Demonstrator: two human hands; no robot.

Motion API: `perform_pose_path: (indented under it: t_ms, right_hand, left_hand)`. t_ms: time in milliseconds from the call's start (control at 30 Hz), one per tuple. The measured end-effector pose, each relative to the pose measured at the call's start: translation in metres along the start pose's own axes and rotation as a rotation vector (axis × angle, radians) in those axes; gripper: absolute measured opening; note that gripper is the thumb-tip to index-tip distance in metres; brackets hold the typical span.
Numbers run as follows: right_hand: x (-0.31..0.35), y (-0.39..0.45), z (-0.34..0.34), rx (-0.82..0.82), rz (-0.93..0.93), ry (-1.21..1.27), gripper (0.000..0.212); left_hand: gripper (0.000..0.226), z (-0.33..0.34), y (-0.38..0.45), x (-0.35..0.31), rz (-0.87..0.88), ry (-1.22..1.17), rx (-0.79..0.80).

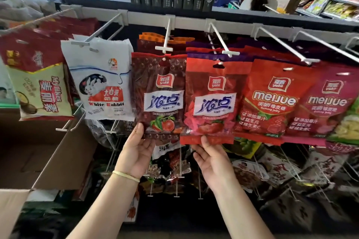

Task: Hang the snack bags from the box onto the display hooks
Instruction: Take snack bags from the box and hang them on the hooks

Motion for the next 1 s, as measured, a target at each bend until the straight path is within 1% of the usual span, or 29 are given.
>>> perform_pose_path:
  t_ms: [200,300,367,433,467,500,533,600,633,700,767,800,867,933,1000]
  right_hand:
    - [0.001,0.002,-0.002,0.008,0.018,-0.016,0.007]
    - [0.001,0.002,-0.002,0.034,0.030,-0.025,0.005]
    - [0.001,0.002,-0.003,0.059,0.038,-0.043,0.002]
    - [0.001,0.001,-0.008,0.082,0.048,-0.080,0.008]
    - [0.001,0.000,-0.011,0.091,0.052,-0.096,0.013]
    - [0.002,0.000,-0.015,0.090,0.056,-0.103,0.016]
    - [0.003,-0.001,-0.021,0.081,0.059,-0.093,0.017]
    - [0.008,-0.002,-0.032,0.043,0.047,-0.045,0.019]
    - [0.012,-0.002,-0.038,0.025,0.032,-0.027,0.019]
    - [0.022,-0.002,-0.047,0.004,0.000,-0.008,0.016]
    - [0.032,-0.001,-0.053,-0.001,-0.032,-0.005,0.006]
    - [0.036,-0.002,-0.054,0.004,-0.051,-0.016,0.002]
    - [0.041,-0.004,-0.055,0.014,-0.097,-0.076,0.008]
    - [0.045,-0.006,-0.056,0.023,-0.145,-0.159,0.008]
    - [0.046,-0.008,-0.059,0.031,-0.178,-0.220,0.007]
  left_hand:
    - [0.029,-0.003,0.001,0.013,-0.015,-0.154,-0.036]
    - [0.032,-0.001,0.000,0.016,-0.018,-0.207,-0.043]
    - [0.031,0.000,-0.003,0.020,-0.035,-0.285,-0.080]
    - [0.040,0.000,-0.010,0.030,-0.076,-0.382,-0.144]
    - [0.046,-0.001,-0.015,0.038,-0.118,-0.393,-0.174]
    - [0.048,0.000,-0.021,0.048,-0.172,-0.371,-0.189]
    - [0.046,0.002,-0.027,0.060,-0.233,-0.321,-0.187]
    - [0.034,0.010,-0.041,0.079,-0.336,-0.181,-0.138]
    - [0.029,0.015,-0.046,0.084,-0.355,-0.092,-0.101]
    - [0.024,0.027,-0.050,0.083,-0.298,0.099,-0.035]
    - [0.021,0.040,-0.048,0.074,-0.189,0.205,-0.001]
    - [0.021,0.045,-0.047,0.070,-0.148,0.226,0.001]
    - [0.022,0.049,-0.048,0.065,-0.115,0.236,-0.017]
    - [0.025,0.049,-0.053,0.065,-0.113,0.227,-0.051]
    - [0.029,0.049,-0.060,0.063,-0.043,0.281,-0.084]
Point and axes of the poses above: each hand's wrist, its own y-axis towards the middle knuckle, its own z-axis out of the palm, x = y × z, the point moved 5 cm from there along y, towards the middle knuckle, and after that the axes turned 1 degree about y, right-handed, at the moved point
